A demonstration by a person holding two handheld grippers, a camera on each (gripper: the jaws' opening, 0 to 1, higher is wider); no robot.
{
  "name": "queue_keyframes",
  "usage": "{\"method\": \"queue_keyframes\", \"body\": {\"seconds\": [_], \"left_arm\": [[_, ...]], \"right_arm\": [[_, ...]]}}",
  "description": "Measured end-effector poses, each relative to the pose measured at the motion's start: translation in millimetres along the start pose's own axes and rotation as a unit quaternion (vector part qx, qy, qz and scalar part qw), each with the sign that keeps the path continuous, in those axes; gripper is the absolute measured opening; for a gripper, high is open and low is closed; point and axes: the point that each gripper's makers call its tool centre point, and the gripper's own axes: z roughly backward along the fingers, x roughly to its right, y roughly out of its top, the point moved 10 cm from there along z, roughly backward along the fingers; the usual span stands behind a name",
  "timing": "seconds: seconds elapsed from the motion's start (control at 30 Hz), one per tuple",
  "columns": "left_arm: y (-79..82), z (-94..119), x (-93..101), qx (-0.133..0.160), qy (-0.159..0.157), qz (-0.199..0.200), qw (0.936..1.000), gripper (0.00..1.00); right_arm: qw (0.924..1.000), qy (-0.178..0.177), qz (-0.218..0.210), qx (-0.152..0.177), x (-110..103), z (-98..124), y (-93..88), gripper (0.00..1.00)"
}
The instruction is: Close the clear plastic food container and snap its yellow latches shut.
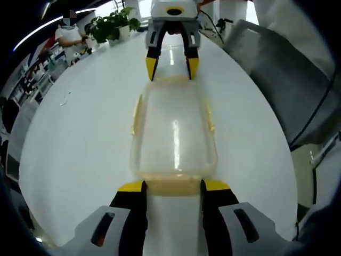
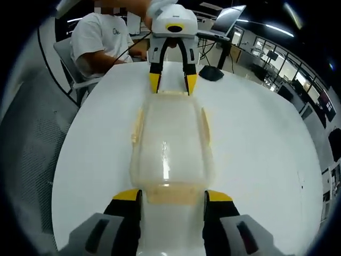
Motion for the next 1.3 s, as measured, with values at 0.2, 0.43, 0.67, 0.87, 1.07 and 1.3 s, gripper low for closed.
{"method": "queue_keyframes", "body": {"seconds": [0.2, 0.43, 0.67, 0.87, 1.07, 1.3], "left_arm": [[1.0, -1.6, 0.6, 0.001, -0.006, -0.001, 1.0000, 0.38], [1.8, -2.2, 1.8, -0.001, -0.013, -0.005, 0.9999, 0.38], [3.3, -2.9, 1.2, -0.008, -0.018, 0.001, 0.9998, 0.38], [3.6, -2.9, 1.2, -0.012, -0.018, 0.009, 0.9997, 0.38], [3.6, -2.6, 2.1, -0.011, -0.017, 0.015, 0.9997, 0.38], [6.4, -2.0, 5.3, -0.012, -0.020, 0.020, 0.9995, 0.37]], "right_arm": [[0.9998, 0.014, -0.002, -0.011, 0.9, -3.6, -1.7, 0.41], [0.9995, 0.029, -0.007, -0.015, 0.4, -3.2, -2.4, 0.38], [0.9994, 0.030, -0.006, -0.016, -0.1, -3.2, -1.5, 0.38], [0.9992, 0.030, -0.006, -0.024, 0.4, -3.7, -0.1, 0.37], [0.9994, 0.030, -0.007, -0.014, 0.2, -2.8, -2.4, 0.37], [0.9995, 0.032, -0.001, -0.006, 0.4, -1.7, -3.7, 0.36]]}}
